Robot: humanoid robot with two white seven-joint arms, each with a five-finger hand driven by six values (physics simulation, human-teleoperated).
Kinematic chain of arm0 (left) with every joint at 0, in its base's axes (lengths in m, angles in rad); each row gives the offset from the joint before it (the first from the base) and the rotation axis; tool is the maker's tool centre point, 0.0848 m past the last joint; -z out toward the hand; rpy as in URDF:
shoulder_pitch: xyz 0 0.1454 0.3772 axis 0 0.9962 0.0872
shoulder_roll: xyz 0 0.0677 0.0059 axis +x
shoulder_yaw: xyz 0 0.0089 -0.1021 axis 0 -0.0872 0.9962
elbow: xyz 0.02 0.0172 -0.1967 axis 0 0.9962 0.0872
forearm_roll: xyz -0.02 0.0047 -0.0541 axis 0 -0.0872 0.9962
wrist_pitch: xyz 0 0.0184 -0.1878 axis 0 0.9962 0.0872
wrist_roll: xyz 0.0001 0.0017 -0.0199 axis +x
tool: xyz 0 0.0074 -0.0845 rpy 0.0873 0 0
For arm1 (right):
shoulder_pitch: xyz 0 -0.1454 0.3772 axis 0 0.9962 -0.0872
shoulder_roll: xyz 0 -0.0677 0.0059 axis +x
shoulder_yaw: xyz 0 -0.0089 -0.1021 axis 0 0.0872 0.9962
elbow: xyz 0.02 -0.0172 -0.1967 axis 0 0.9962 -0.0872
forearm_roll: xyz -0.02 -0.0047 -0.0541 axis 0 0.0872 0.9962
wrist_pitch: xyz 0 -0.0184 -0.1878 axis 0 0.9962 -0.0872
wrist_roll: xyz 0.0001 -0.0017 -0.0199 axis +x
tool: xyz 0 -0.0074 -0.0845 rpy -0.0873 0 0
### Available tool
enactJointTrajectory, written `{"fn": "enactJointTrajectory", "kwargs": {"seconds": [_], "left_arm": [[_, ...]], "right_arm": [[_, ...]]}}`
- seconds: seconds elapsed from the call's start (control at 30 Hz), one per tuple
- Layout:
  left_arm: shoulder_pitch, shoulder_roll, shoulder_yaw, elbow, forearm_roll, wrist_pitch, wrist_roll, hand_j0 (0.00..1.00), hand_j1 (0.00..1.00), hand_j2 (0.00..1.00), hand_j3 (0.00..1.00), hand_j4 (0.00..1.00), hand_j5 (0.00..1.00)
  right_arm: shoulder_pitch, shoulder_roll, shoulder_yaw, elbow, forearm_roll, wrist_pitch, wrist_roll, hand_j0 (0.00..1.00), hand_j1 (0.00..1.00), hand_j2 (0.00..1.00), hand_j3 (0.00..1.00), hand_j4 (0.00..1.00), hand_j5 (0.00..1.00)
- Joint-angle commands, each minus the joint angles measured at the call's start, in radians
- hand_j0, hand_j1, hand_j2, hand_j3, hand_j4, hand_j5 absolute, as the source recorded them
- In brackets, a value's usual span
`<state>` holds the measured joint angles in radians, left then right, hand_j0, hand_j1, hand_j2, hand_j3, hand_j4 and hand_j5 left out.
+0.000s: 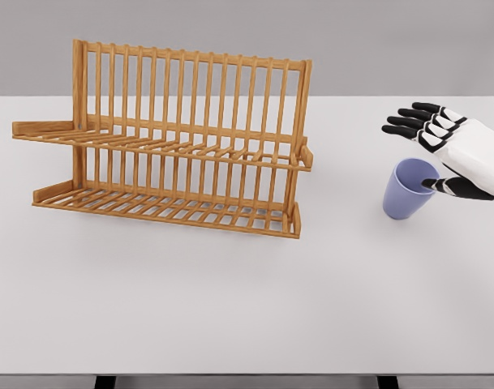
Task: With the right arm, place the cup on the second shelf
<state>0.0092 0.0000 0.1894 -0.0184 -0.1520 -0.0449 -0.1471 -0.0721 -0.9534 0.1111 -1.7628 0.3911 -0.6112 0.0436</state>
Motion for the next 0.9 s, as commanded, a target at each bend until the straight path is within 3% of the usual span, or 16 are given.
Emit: {"fn": "enactJointTrajectory", "kwargs": {"seconds": [0.0, 0.07, 0.13, 0.27, 0.3, 0.33, 0.37, 0.47, 0.53, 0.6, 0.73, 0.87], "left_arm": [[0.0, 0.0, 0.001, 0.0, 0.0, 0.0, 0.0, 1.0, 1.0, 1.0, 1.0, 1.0, 1.0], [-0.002, 0.0, -0.001, 0.0, 0.0, 0.0, 0.0, 1.0, 1.0, 1.0, 1.0, 1.0, 1.0], [0.0, 0.0, 0.001, 0.0, 0.0, 0.0, 0.0, 1.0, 1.0, 1.0, 1.0, 1.0, 1.0], [0.0, 0.0, -0.001, 0.0, 0.0, 0.0, 0.0, 1.0, 1.0, 1.0, 1.0, 1.0, 1.0], [0.0, 0.0, -0.001, 0.0, 0.0, 0.0, 0.0, 1.0, 1.0, 1.0, 1.0, 1.0, 1.0], [0.0, 0.0, -0.001, 0.0, 0.0, -0.001, 0.0, 1.0, 1.0, 1.0, 1.0, 1.0, 1.0], [0.0, 0.0, -0.001, 0.0, 0.0, 0.0, 0.0, 1.0, 1.0, 1.0, 1.0, 1.0, 1.0], [0.0, 0.0, -0.001, 0.0, 0.0, -0.001, 0.0, 1.0, 1.0, 1.0, 1.0, 1.0, 1.0], [0.0, 0.0, 0.001, 0.0, 0.0, -0.001, 0.0, 1.0, 1.0, 1.0, 1.0, 1.0, 1.0], [0.0, 0.0, -0.001, 0.0, 0.0, 0.0, 0.0, 1.0, 1.0, 1.0, 1.0, 1.0, 1.0], [0.0, 0.0, -0.001, 0.0, 0.0, 0.0, 0.0, 1.0, 1.0, 1.0, 1.0, 1.0, 1.0], [0.0, 0.0, -0.001, 0.0, 0.0, 0.0, 0.0, 1.0, 1.0, 1.0, 1.0, 1.0, 1.0]], "right_arm": [[0.0, 0.001, -0.002, 0.0, -0.009, 0.0, 0.002, 1.0, 1.0, 1.0, 1.0, 1.0, 1.0], [0.0, 0.002, -0.005, 0.003, -0.029, 0.0, 0.033, 1.0, 1.0, 1.0, 1.0, 1.0, 1.0], [-0.003, 0.002, -0.017, 0.003, -0.116, 0.0, 0.137, 1.0, 1.0, 1.0, 1.0, 1.0, 1.0], [0.018, 0.001, -0.057, 0.0, -0.199, 0.0, 0.185, 1.0, 1.0, 1.0, 1.0, 1.0, 1.0], [0.02, -0.001, -0.057, 0.003, -0.27, 0.0, 0.241, 1.0, 1.0, 1.0, 1.0, 1.0, 1.0], [0.02, -0.011, -0.056, 0.005, -0.449, 0.0, 0.375, 1.0, 1.0, 1.0, 1.0, 1.0, 1.0], [0.023, -0.022, -0.054, 0.006, -0.546, 0.0, 0.432, 1.0, 1.0, 1.0, 1.0, 1.0, 1.0], [0.055, -0.05, -0.048, 0.019, -0.601, 0.0, 0.435, 1.0, 1.0, 1.0, 1.0, 1.0, 1.0], [0.074, -0.051, -0.048, 0.022, -0.698, 0.0, 0.45, 1.0, 1.0, 1.0, 1.0, 1.0, 1.0], [0.075, -0.031, -0.059, 0.04, -0.735, 0.076, 0.567, 1.0, 1.0, 1.0, 1.0, 1.0, 1.0], [0.074, -0.021, -0.071, 0.054, -0.853, 0.191, 0.567, 1.0, 1.0, 1.0, 1.0, 1.0, 1.0], [0.06, 0.013, -0.074, 0.135, -0.922, 0.248, 0.567, 1.0, 1.0, 1.0, 1.0, 1.0, 1.0]]}}
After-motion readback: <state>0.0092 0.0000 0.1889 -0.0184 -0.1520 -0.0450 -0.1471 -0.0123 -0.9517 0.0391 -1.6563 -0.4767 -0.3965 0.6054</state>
